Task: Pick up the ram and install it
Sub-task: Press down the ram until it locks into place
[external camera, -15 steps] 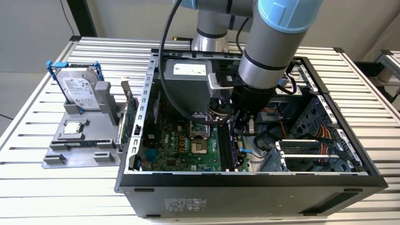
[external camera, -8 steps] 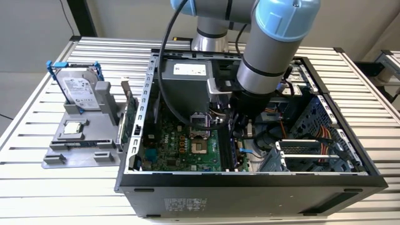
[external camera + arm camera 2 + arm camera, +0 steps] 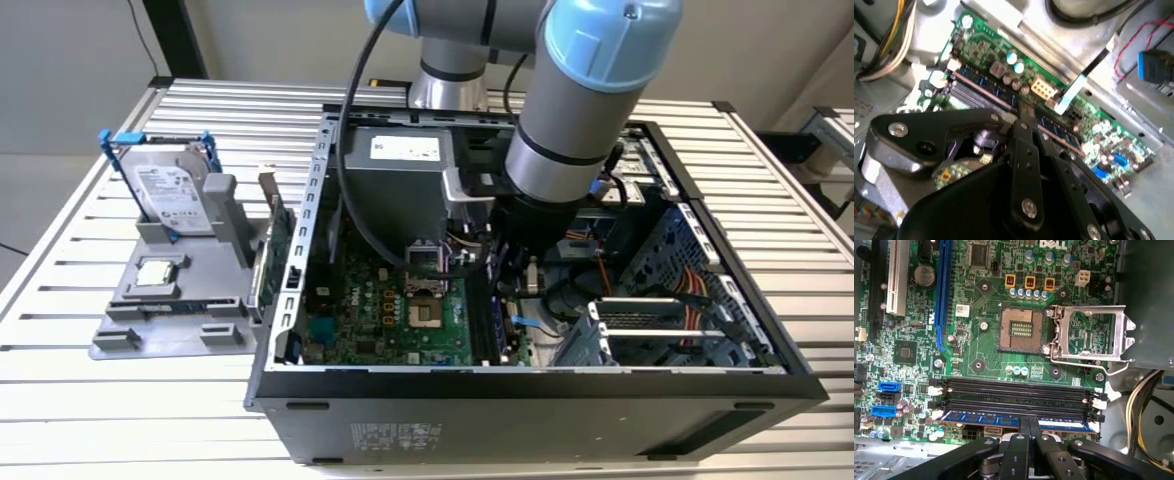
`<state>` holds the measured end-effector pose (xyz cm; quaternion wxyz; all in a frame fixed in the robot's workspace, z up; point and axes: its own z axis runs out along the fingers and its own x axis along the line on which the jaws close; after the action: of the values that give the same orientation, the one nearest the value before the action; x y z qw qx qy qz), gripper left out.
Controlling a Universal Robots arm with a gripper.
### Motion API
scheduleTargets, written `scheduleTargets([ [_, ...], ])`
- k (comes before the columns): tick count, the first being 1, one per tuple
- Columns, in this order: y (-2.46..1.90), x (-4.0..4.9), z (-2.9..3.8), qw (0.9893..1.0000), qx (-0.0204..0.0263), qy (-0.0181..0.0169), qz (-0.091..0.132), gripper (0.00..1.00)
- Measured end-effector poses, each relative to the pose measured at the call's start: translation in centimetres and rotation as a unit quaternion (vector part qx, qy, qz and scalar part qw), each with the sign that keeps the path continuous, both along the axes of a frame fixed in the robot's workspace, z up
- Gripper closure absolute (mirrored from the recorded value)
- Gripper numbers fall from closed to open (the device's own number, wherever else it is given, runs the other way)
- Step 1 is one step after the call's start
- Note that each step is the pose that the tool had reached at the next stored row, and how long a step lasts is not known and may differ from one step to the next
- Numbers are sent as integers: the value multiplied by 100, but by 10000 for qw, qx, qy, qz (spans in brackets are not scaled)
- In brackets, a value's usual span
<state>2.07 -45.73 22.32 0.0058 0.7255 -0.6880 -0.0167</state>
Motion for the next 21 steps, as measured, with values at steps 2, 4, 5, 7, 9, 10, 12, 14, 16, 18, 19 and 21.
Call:
scheduleTargets([
  [2,-3,-1,97,10000,-10,3,0,100],
  [4,-3,-1,190,10000,-11,3,0,100],
  [5,-3,-1,235,10000,-11,4,1,100],
  [7,-3,-1,325,10000,-10,3,1,100],
  [9,-3,1,415,10000,-11,4,1,100],
  [10,-3,1,464,10000,-12,4,1,100],
  [12,-3,1,549,10000,-11,4,1,100],
  [14,-3,0,596,10000,-11,4,0,100],
  [16,-3,0,630,10000,-11,6,1,100],
  [18,-3,1,633,10000,-10,6,1,100],
  [19,-3,1,633,10000,-10,6,1,100],
  [21,-3,1,633,10000,-10,6,1,100],
])
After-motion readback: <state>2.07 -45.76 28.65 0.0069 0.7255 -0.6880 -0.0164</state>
